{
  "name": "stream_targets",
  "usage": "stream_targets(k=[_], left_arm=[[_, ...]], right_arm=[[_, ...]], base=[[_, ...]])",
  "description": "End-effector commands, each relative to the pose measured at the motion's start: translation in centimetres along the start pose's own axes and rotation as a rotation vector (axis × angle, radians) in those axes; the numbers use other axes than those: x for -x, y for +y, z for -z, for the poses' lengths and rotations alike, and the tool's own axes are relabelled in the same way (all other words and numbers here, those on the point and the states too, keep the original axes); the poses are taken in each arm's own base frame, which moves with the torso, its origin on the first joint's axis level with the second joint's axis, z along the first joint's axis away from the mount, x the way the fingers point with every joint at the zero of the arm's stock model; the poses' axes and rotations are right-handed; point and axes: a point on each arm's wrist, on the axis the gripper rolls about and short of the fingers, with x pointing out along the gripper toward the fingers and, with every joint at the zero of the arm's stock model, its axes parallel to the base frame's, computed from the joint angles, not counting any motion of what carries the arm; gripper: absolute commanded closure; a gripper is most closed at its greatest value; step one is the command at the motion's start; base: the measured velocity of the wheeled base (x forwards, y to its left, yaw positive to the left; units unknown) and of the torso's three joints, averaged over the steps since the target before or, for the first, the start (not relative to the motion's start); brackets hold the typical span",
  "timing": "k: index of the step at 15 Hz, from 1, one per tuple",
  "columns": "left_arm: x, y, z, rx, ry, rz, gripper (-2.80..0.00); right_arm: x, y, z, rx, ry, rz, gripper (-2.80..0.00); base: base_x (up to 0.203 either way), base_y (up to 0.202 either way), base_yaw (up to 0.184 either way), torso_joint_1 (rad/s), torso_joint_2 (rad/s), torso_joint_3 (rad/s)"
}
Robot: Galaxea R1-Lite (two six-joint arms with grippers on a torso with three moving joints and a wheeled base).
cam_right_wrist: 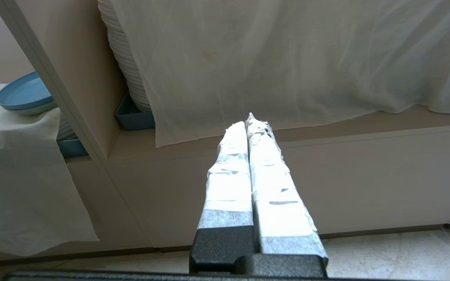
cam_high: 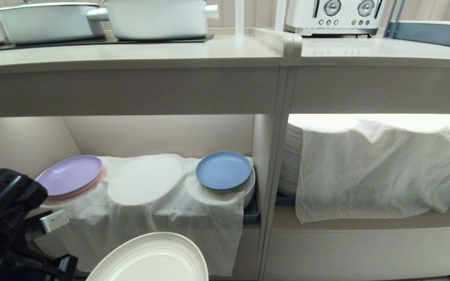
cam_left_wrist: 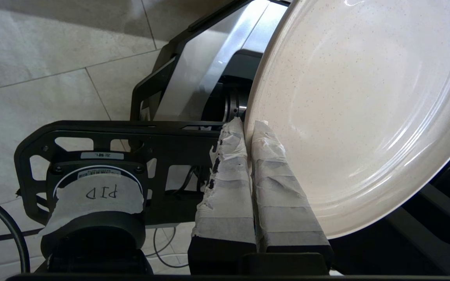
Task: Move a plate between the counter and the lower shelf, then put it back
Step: Put the plate in the cupboard
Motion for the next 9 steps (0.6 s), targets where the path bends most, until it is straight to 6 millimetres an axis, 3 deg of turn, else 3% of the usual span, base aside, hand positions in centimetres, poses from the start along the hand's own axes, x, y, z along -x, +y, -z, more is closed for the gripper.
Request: stream_targets(k=[1,9], left_arm=[[-0.01,0.03,0.02,0.005,0.005,-0.001,0.0],[-0.01,0.03,0.03,0.005,0.005,-0.001,0.0]], right_arm=[[-0.01,0.0,-0.01,0.0,0.001,0.0,0.0],[-0.01,0.0,0.0,0.0,0.001,0.0,0.0]], base=[[0.0,0.0,0.0,0.0,0.0,0.0],[0.0,0.0,0.0,0.0,0.0,0.0]])
